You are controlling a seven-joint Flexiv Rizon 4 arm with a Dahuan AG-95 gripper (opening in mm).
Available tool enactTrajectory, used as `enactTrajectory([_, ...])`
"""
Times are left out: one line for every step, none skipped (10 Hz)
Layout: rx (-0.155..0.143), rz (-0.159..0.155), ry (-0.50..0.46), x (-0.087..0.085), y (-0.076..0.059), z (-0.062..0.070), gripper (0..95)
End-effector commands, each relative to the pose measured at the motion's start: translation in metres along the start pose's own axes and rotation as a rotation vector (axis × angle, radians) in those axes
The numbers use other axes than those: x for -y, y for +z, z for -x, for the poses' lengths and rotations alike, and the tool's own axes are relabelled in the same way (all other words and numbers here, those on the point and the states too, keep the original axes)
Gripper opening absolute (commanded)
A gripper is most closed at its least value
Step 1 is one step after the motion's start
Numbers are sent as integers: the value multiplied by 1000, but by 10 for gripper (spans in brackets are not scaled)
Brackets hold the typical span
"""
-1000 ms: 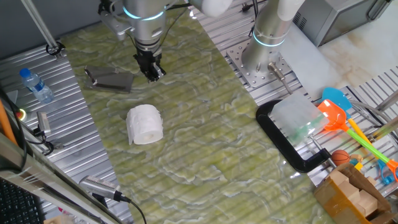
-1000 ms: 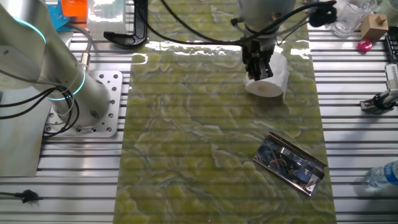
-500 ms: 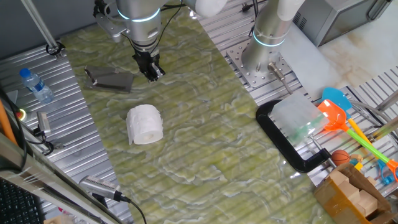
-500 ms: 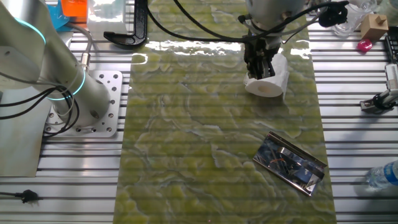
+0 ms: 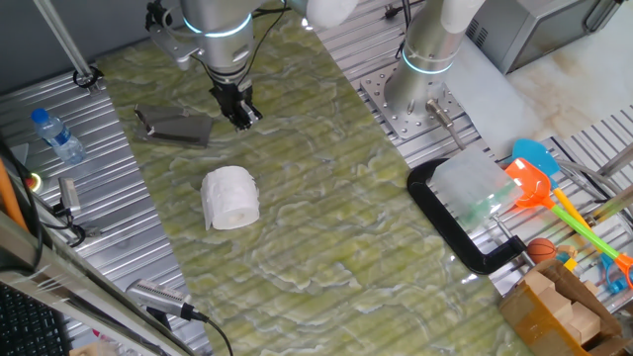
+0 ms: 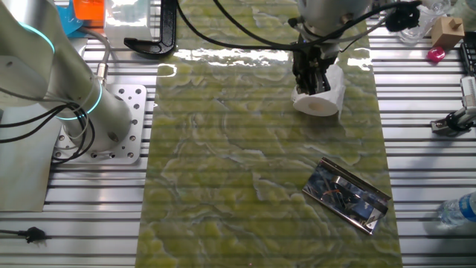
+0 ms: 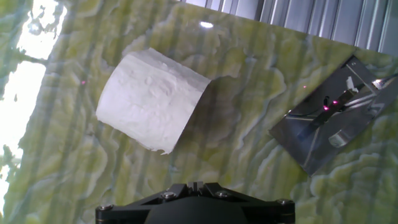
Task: Put the toilet paper on its holder
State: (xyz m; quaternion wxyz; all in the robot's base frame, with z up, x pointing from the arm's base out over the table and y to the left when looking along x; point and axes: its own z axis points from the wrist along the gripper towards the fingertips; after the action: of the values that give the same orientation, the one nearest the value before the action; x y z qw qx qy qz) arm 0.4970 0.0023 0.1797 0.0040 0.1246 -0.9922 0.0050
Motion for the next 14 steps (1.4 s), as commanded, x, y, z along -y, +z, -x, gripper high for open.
enactTrajectory([5,-4,1,0,0,-1,0])
enactTrajectory([4,-8,-6,0,0,0,0])
enactTrajectory([5,-9,-10,0,0,1,0])
enactTrajectory([5,-9,-11,0,-1,1,0])
enactTrajectory([5,-9,-11,0,-1,1,0])
enactTrajectory([5,-9,-14,0,0,2,0])
enactTrajectory([6,-8,-14,0,0,2,0])
enactTrajectory([8,-8,-13,0,1,2,0])
enactTrajectory([9,-8,-10,-1,1,3,0])
enactTrajectory([10,-9,-9,-1,1,3,0])
enactTrajectory([10,-9,-9,0,2,3,0])
enactTrajectory([9,-9,-8,0,2,3,0])
enactTrajectory([9,-9,-6,0,2,3,0])
enactTrajectory([9,-9,-3,0,2,3,0])
